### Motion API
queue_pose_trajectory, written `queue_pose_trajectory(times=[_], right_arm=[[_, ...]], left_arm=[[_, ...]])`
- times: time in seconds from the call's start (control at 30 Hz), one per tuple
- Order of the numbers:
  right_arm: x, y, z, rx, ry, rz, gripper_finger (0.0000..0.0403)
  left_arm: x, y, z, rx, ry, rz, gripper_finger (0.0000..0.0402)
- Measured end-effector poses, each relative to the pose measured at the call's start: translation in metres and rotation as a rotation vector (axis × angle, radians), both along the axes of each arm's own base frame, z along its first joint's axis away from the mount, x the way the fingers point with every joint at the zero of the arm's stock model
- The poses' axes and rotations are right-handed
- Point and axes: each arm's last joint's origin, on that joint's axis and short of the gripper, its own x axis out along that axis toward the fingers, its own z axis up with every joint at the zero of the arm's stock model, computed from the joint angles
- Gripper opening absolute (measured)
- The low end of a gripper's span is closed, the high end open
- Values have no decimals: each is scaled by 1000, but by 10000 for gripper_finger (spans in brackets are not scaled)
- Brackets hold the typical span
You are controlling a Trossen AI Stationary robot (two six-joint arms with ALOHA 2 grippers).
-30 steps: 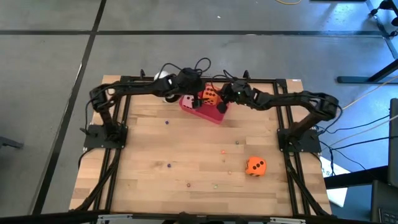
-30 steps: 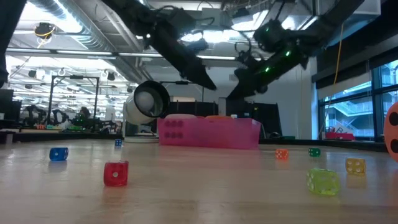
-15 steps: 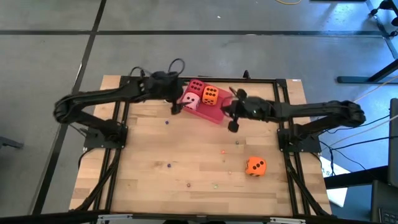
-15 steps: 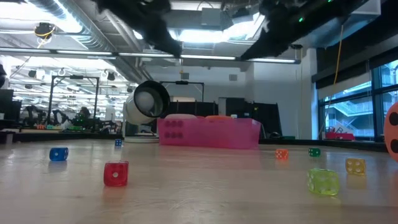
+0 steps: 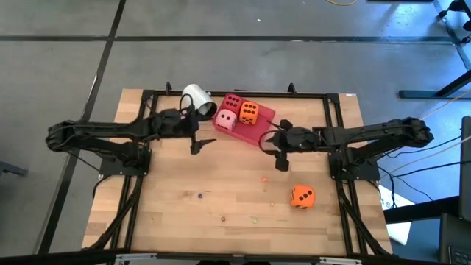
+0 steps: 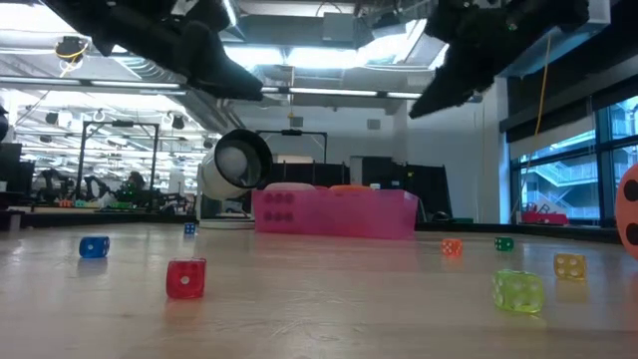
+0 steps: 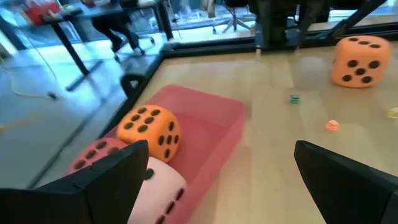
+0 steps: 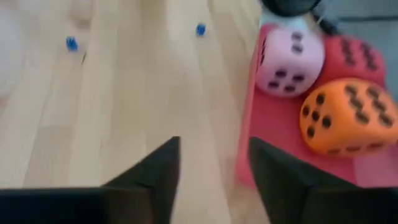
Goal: Pick & Place Dice
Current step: Put the big orange die into the red bin
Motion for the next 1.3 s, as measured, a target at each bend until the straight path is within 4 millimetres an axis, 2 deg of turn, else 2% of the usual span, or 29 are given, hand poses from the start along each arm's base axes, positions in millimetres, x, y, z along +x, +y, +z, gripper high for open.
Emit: queue_pose_trajectory(times=[0.27,0.4,0.63,0.8,0.93,1.07,1.3], right_arm=[[-6,-3,-7,-87,89,-77,343],[-8,-2,-9,-77,124,-61,393],[-19,6,-13,6,277,-39,378],[-27,18,15,65,382,-66,386],[-29,34,37,147,386,-13,394],[-35,54,38,251,412,21,396],[-52,81,23,415,519,-111,396]], left_arm=[[-1,6,8,92,-56,177,400],[-1,6,8,94,-55,184,400],[-1,6,7,91,-41,184,400],[-1,6,6,91,-37,186,400],[-1,6,6,81,-42,189,400],[-1,6,7,70,-48,192,400],[-1,6,7,57,-53,196,400]])
